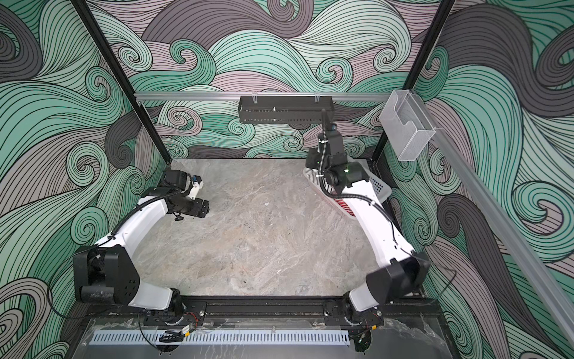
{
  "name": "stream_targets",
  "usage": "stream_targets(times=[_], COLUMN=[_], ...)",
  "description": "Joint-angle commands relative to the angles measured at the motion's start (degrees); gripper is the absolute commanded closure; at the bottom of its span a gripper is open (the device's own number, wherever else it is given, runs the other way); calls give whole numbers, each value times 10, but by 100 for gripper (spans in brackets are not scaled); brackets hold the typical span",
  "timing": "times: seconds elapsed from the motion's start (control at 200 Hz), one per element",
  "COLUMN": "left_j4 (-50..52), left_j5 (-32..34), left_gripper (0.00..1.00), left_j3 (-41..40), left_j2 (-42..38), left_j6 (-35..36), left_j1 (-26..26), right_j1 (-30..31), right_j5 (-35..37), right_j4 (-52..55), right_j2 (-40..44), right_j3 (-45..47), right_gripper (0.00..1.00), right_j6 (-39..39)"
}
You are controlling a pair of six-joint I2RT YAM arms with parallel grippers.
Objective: Fold and stack tank tops
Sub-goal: Pick up the tank top from the basket, then place the tank top at the top-center of the table.
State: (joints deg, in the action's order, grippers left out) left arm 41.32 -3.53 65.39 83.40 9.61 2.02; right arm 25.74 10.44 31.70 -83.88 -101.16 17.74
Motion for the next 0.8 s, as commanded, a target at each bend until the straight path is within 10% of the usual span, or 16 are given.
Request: stream_targets(times=[0.0,0.19,0.796], left_j4=[8,0,-11], left_j5=[-8,3,24], left_gripper=[10,10,9], left_j3=[17,2,-30], left_j2=[-6,-17,-29], left_j6=[-6,-5,-8], left_j1=[3,3,3], right_j1=[45,119,157], right_j5=[31,-25,-138], right_j4=[-35,-10,18], right_j2=[23,-52,-284], right_j3=[-71,-184,-124], right_gripper=[100,100,100], right_j6=[-70,-84,11])
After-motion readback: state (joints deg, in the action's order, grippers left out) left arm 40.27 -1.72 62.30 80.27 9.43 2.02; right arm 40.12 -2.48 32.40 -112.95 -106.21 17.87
